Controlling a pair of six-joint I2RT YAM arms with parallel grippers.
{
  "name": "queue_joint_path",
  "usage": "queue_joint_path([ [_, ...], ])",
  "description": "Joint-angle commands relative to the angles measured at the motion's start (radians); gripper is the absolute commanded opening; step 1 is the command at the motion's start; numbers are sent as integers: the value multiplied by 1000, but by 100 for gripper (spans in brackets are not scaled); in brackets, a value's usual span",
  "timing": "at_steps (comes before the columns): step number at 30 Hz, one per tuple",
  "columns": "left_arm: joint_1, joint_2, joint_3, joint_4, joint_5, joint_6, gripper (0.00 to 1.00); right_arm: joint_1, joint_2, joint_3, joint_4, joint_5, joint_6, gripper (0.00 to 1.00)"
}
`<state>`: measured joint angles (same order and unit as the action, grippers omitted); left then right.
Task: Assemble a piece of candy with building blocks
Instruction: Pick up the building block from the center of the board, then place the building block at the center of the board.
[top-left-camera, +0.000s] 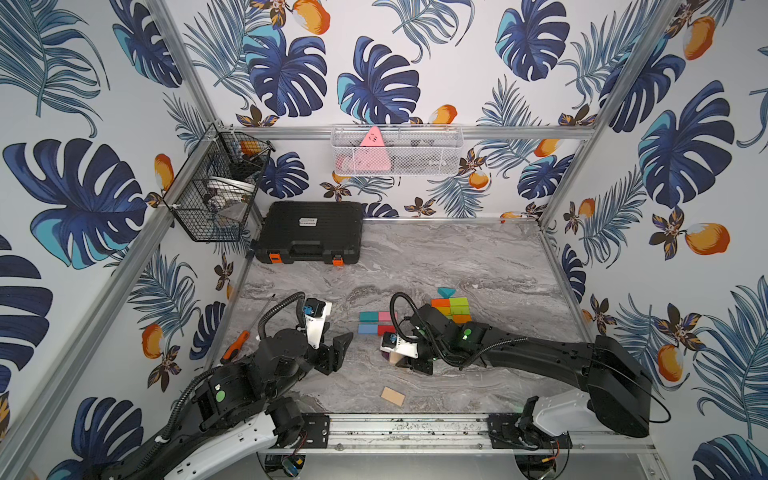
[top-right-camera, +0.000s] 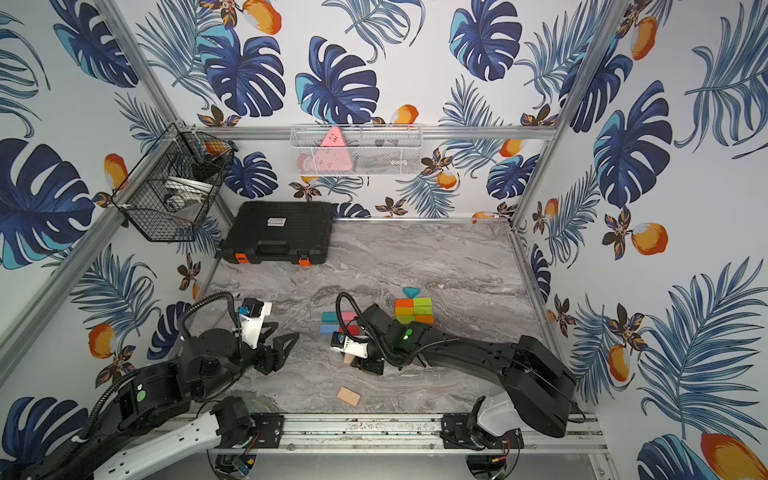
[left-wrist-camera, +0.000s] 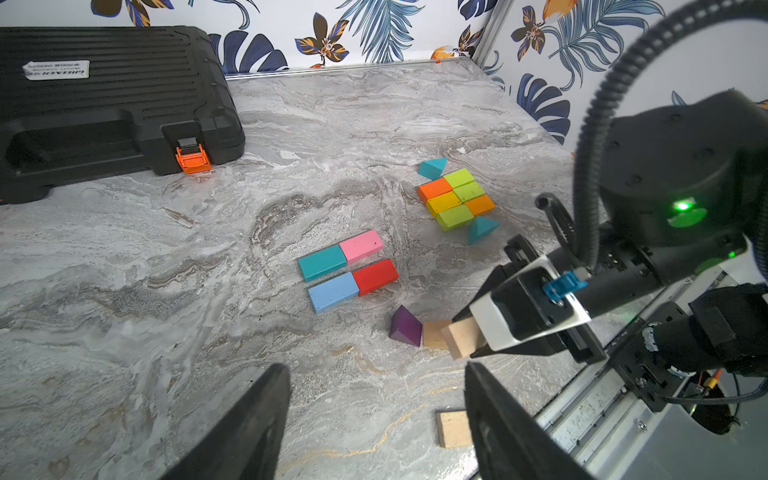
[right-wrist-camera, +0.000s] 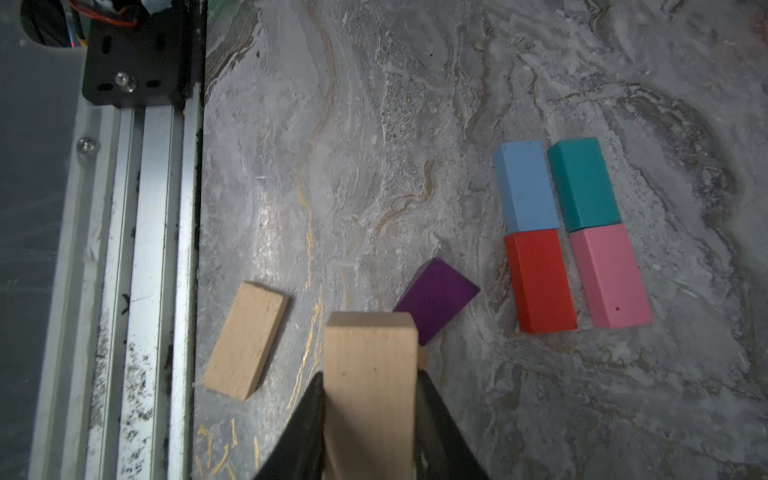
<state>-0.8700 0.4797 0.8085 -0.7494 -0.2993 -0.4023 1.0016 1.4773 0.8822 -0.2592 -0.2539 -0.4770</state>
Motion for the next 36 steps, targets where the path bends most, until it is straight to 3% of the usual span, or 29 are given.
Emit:
queue_joint_path([
  [1,1,-11,0,13,-20,-13,71,-19,70,66,12,-61,17,22],
  [13,0,-23,-1,12,-28,-15,71,-29,324,348,-2,-172,23,21],
  [22,2,-12,-2,15,-26,-13,71,-12,533,544,-131,-198,-11,21],
  [28,1,-4,-2,14,-28,-12,71,0,644,628,-234,-112,-58,22],
  [36,3,8,-1,16,-26,-10,71,1,687,666,-299,-7,-97,22],
])
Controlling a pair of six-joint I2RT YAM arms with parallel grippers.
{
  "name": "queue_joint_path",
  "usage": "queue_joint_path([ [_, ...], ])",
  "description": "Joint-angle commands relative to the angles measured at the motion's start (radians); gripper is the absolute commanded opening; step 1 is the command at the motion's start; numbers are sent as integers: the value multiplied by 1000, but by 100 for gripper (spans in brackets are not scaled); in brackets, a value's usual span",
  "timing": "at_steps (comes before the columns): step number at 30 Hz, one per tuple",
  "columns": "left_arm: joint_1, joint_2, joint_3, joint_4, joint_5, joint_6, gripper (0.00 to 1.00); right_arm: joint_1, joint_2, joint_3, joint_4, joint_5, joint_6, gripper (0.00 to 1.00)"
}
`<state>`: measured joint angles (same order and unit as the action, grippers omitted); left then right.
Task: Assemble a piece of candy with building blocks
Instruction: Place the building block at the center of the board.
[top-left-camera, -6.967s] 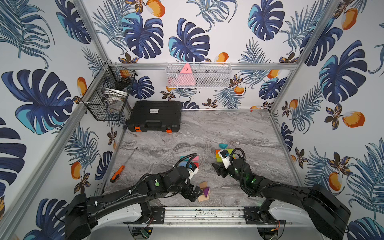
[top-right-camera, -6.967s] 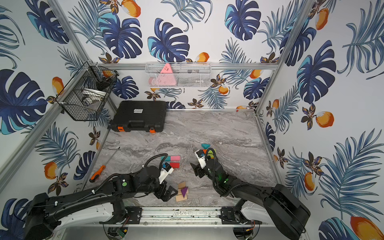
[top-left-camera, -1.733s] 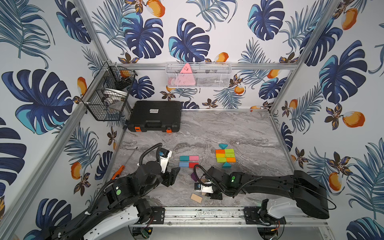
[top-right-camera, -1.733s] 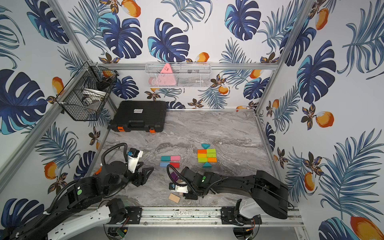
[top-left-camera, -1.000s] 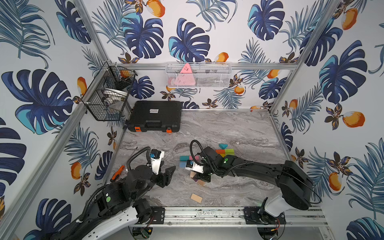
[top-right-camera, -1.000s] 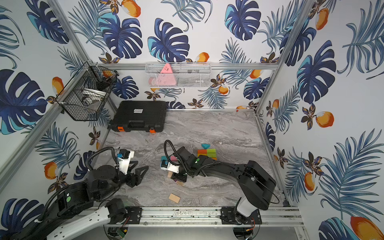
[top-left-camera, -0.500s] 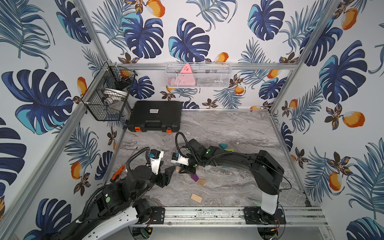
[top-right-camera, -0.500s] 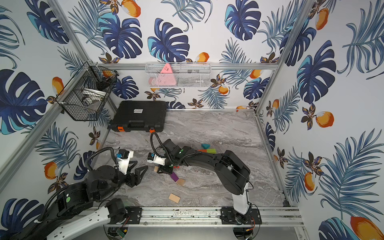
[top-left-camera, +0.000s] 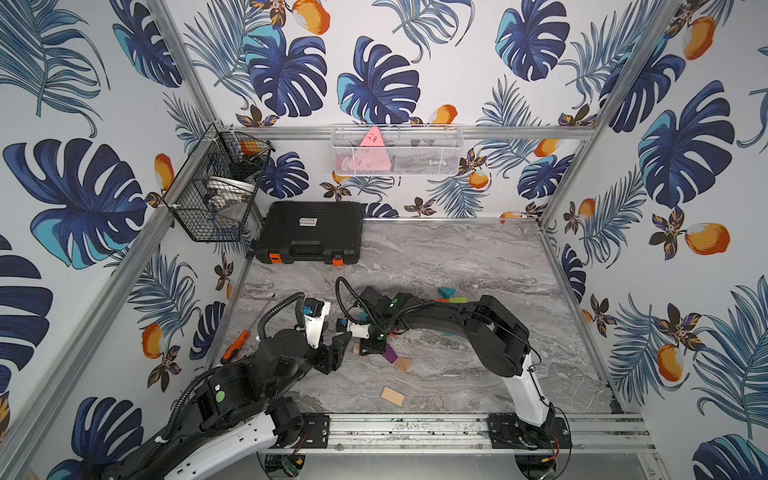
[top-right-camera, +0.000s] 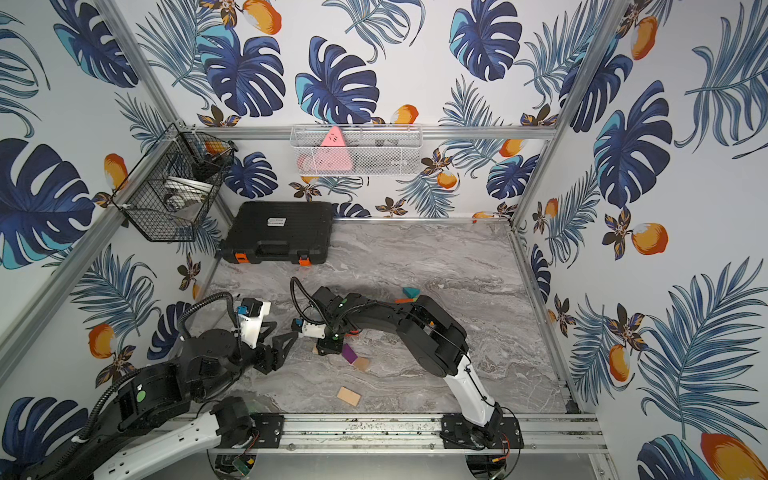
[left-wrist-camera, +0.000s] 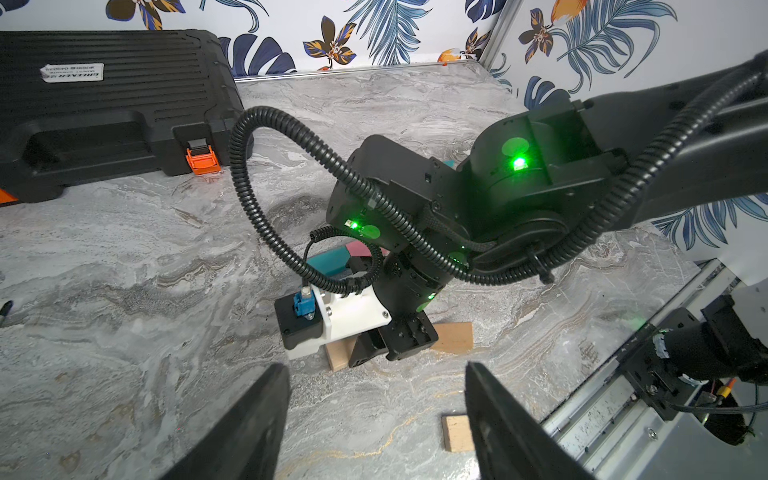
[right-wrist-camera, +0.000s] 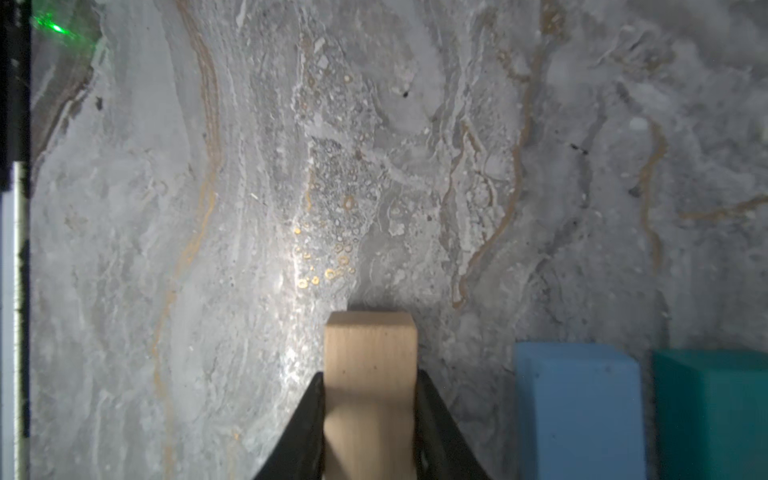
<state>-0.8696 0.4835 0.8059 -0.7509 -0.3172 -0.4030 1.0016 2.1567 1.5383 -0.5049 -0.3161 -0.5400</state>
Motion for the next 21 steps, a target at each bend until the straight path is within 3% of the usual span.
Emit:
queue_joint_path([
  [1,3,6,2,18,-5,-10,71,0,9,10,-55,65,-34,22],
  [21,3,15,-1,16,-5,-9,73,-20,7,-36,-15,153,-34,24],
])
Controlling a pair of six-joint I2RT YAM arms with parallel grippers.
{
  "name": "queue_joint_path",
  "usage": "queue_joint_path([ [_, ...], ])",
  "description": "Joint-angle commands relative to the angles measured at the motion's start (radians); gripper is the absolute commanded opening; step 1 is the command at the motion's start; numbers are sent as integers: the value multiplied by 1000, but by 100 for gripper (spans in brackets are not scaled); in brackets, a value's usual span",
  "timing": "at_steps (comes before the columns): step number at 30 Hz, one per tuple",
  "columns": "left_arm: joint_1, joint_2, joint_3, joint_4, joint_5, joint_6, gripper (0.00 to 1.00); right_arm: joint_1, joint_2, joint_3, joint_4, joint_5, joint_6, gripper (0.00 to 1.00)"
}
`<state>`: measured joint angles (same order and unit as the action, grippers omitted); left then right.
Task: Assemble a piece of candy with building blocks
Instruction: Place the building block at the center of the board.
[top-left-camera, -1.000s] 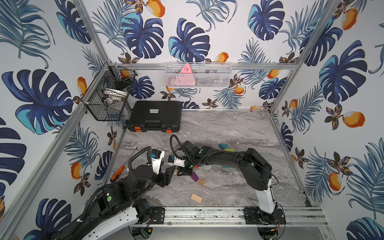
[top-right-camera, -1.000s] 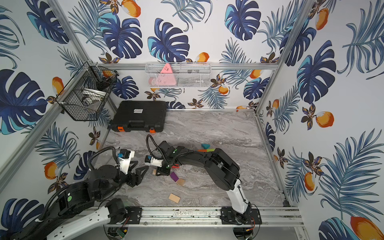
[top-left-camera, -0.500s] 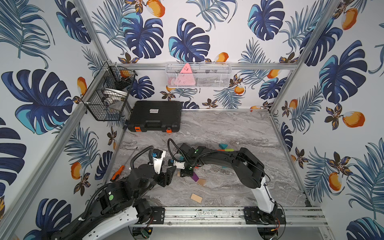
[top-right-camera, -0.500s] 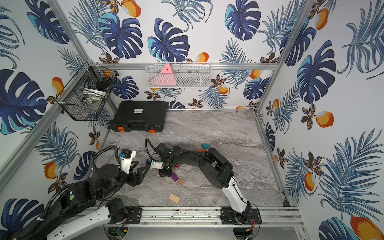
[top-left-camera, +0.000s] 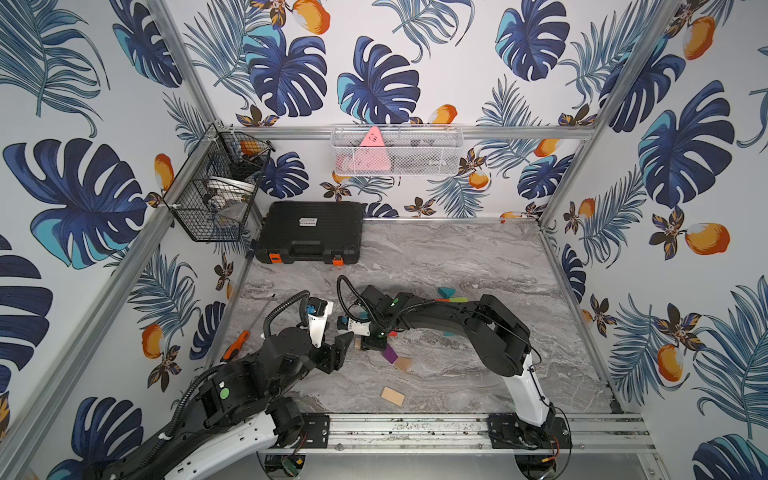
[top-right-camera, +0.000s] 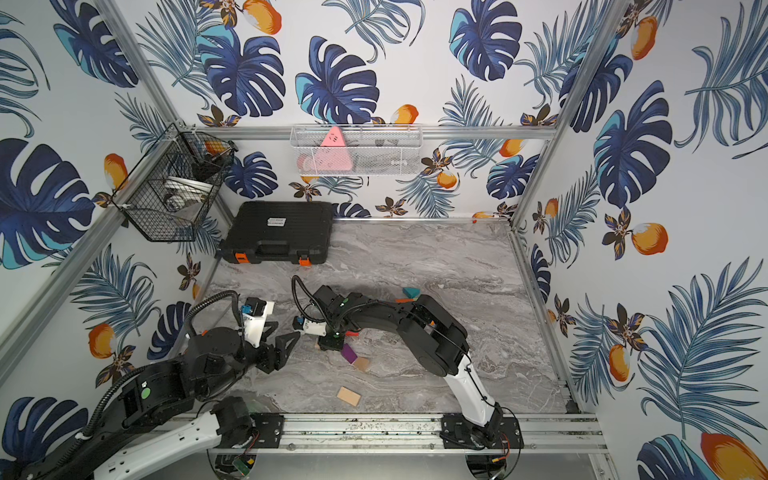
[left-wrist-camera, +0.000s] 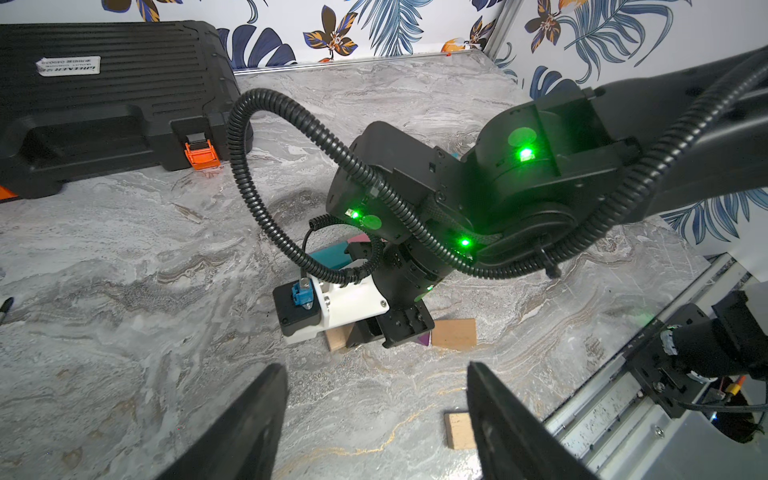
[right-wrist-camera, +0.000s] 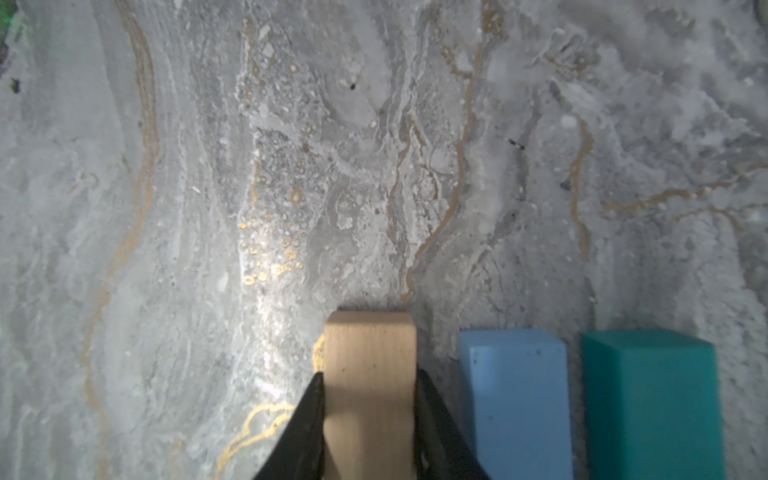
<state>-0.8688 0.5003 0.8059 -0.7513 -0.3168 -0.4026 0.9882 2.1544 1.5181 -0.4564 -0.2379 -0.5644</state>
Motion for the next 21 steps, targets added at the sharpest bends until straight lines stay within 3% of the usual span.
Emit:
queue_joint_path([
  [1,2,-1,-1,16,-6,-9,73,-8,6,-20,-61,74,-9,24],
  [21,2,7,1,15,0,-8,73,-17,-22,-39,-51,29,-17,27],
])
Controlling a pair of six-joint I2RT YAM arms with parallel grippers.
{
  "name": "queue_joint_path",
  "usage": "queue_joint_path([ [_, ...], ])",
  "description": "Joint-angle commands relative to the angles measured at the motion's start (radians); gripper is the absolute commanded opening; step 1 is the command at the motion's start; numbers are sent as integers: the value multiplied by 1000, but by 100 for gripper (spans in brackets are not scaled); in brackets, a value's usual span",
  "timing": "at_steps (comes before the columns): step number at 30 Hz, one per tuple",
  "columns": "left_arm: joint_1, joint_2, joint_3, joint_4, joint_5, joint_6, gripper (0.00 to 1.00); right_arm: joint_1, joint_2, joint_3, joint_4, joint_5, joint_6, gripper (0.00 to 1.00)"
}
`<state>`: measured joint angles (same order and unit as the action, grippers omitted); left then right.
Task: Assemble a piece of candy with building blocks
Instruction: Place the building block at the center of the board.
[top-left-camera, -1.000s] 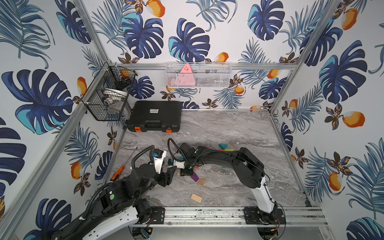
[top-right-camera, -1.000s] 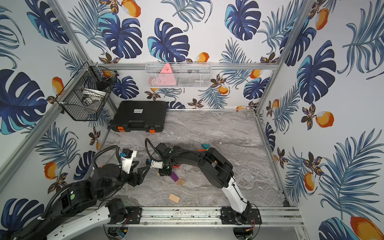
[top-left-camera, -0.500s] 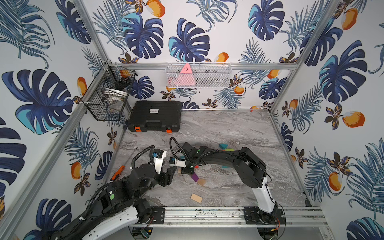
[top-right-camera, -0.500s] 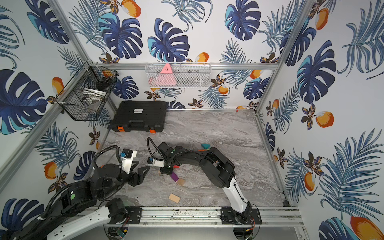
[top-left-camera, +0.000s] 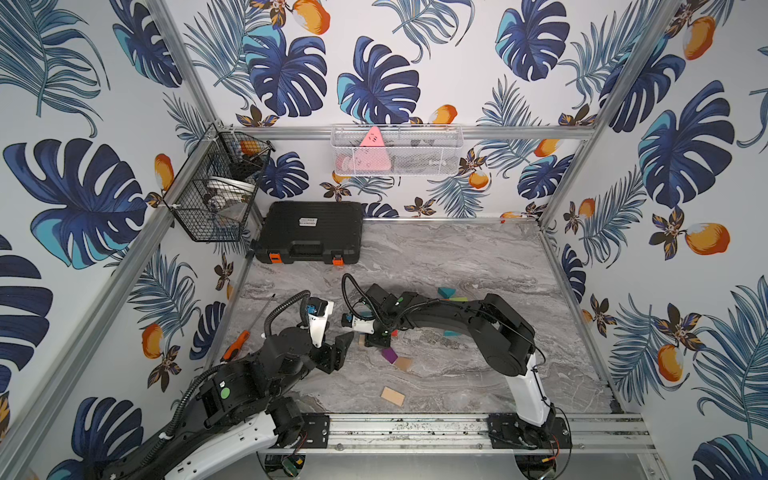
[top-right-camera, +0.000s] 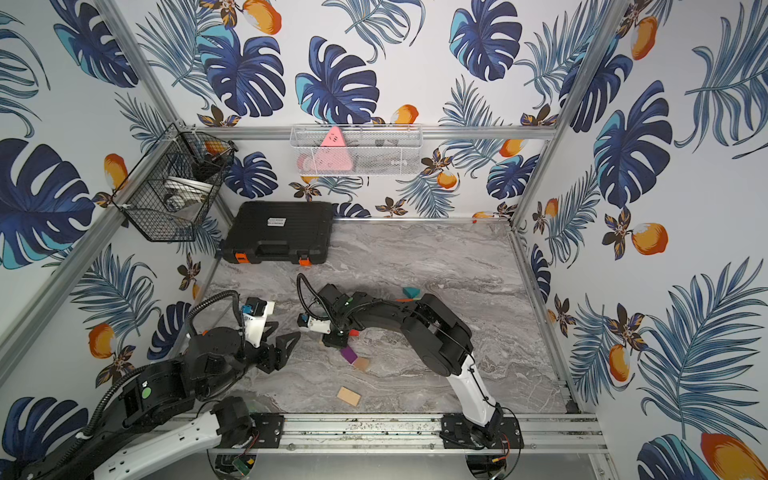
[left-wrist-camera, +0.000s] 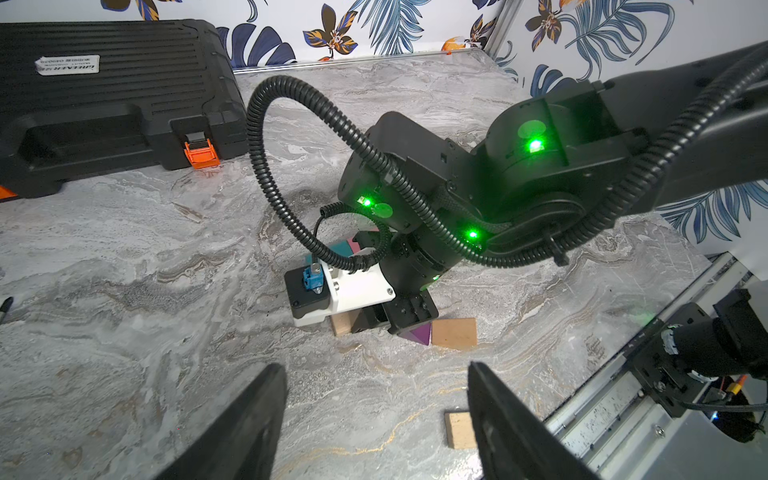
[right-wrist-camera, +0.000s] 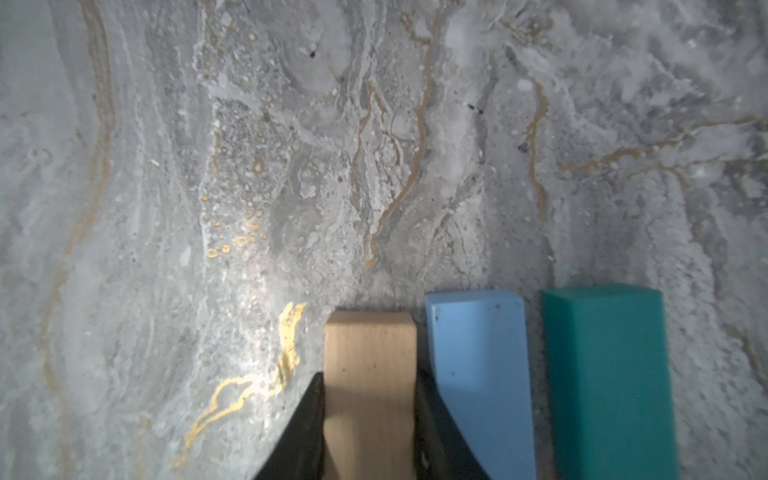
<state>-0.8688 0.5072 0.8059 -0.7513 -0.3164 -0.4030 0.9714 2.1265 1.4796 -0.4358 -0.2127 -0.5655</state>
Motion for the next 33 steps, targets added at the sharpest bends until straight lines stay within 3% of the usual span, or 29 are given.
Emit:
queue_joint_path([
  [1,2,-1,2,17,0,-8,73,1,9,2,-72,3,-20,27],
  [25,4,0,-1,16,4,-7,74,18,35,38,-101,-14,-59,32],
  [33,4,7,-1,20,13,3,77,18,-7,17,-70,-11,-26,41],
])
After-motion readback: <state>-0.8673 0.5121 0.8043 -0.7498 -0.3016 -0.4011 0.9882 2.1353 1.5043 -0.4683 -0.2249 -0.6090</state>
